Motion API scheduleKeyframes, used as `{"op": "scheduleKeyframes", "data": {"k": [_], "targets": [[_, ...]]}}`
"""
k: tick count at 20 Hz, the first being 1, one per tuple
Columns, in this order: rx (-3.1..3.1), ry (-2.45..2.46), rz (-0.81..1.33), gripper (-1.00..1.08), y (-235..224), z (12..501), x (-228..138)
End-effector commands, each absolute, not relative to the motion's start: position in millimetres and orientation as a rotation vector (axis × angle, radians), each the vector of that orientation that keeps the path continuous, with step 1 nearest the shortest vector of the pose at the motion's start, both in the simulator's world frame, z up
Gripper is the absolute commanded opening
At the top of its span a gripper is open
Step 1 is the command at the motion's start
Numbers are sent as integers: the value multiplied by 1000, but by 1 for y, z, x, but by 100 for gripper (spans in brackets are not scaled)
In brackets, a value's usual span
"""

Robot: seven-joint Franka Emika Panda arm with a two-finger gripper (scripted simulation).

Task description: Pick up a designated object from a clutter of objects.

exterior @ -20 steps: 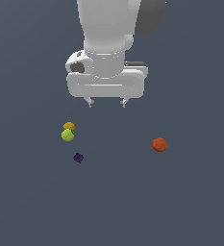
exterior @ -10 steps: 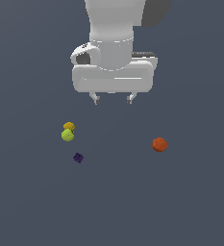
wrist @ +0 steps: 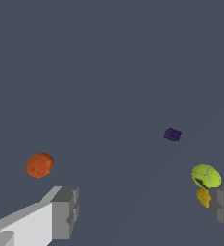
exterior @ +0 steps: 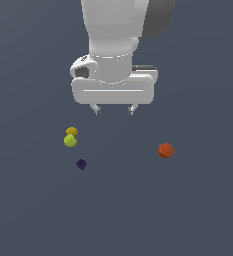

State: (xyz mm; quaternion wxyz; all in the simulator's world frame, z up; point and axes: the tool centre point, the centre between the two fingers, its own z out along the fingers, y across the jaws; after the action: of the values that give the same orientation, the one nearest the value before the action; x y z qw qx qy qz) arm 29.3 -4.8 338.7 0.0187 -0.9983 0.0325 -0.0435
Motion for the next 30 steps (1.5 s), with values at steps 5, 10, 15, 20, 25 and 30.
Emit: {"op": "scheduleKeyframes", "data": {"k": [5, 10, 15, 20, 25, 30], "targets": [[-3093, 197, -111, 100, -29, 297, 45], [-3086, 310, -85, 100, -59, 247, 59], [-3079, 439, -55, 100, -95, 187, 66], [-3073, 548, -30, 100, -126, 135, 66], [-3070, 623, -13, 100, -148, 98, 61], [-3068, 665, -3, 100, -160, 77, 57]]}}
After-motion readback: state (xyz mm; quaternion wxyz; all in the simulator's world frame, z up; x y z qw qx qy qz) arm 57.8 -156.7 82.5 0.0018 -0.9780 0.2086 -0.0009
